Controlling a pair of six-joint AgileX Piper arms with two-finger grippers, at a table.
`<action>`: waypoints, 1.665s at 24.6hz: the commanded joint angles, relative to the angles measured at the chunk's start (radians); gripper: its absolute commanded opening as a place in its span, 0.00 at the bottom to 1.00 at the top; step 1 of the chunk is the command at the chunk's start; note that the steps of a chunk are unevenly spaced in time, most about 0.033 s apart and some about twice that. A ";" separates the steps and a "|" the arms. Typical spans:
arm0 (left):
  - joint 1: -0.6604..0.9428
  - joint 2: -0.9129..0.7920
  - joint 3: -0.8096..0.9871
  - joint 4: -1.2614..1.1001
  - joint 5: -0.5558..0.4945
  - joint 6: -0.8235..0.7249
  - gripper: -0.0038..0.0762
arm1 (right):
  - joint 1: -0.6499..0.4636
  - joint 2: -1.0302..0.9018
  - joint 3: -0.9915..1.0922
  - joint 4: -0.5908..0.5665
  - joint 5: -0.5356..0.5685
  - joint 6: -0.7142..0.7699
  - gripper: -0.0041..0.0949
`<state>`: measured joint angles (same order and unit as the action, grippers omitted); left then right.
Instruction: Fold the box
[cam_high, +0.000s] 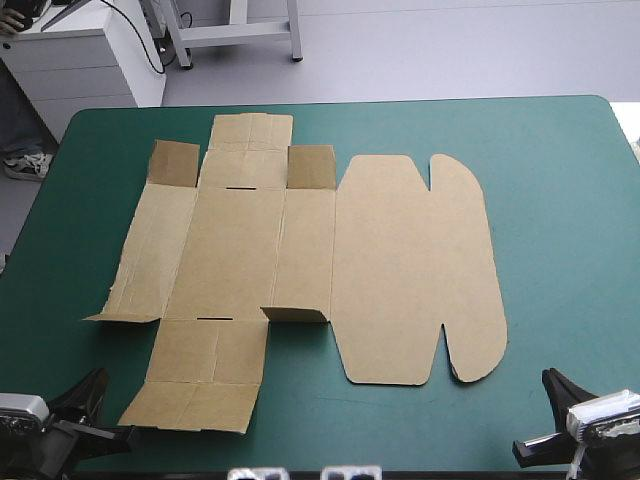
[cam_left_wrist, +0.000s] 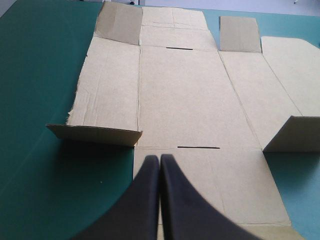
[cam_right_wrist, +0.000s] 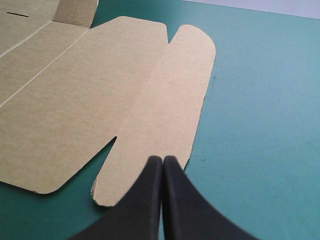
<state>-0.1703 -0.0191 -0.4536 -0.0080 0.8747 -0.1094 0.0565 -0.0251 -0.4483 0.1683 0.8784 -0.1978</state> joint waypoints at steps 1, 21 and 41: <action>-0.001 -0.004 -0.022 -0.010 -0.076 -0.004 0.04 | 0.005 -0.009 -0.020 0.004 -0.078 -0.003 0.03; -0.001 0.403 -0.165 0.148 -0.150 -0.027 0.04 | 0.005 -0.009 -0.020 0.004 -0.078 -0.003 0.03; 0.371 1.364 -0.710 -0.229 -0.116 0.542 0.07 | 0.005 -0.009 -0.020 0.004 -0.078 -0.003 0.03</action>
<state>0.0977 1.3347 -1.1252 -0.0351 0.7857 0.2281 0.0565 -0.0251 -0.4472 0.1683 0.8784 -0.1978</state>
